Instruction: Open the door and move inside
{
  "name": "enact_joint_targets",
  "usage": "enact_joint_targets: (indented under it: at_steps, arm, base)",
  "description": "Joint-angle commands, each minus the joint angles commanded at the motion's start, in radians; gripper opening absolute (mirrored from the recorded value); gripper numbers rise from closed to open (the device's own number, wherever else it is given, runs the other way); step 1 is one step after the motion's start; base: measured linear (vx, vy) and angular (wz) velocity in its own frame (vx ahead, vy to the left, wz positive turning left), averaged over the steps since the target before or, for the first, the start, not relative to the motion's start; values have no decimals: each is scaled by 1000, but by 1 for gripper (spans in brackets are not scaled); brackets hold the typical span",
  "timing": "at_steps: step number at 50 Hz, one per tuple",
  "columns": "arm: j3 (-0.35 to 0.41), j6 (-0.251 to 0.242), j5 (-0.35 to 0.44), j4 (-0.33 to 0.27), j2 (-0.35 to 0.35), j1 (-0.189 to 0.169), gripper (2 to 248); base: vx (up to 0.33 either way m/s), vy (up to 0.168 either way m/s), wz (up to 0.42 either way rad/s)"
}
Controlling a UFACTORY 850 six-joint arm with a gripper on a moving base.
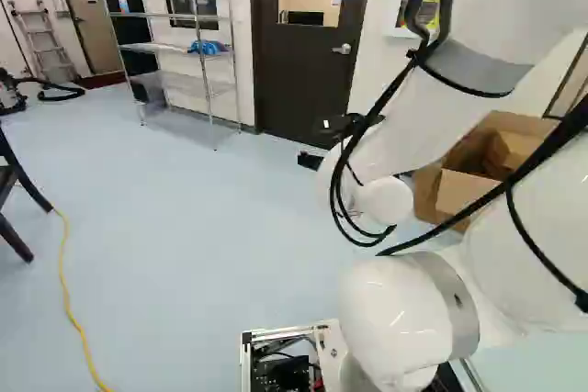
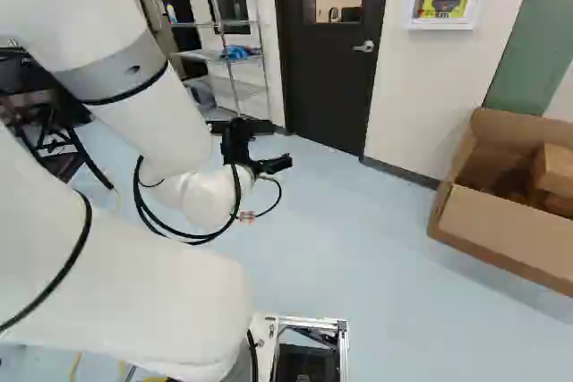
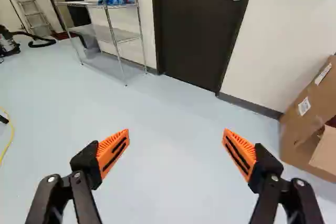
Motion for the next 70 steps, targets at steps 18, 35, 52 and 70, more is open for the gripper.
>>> enact_joint_targets:
  at_steps: [18,35,52,70]
  arm:
    - [0,0,0,0,0,0,247]
    - [0,0,0,0,0,0,247]
    - [0,0,0,0,0,0,247]
    - [0,0,0,0,0,0,247]
  base:
    - [54,1,-4]
    - [181,2,-18]
    - [251,2,-35]
    - [253,2,-32]
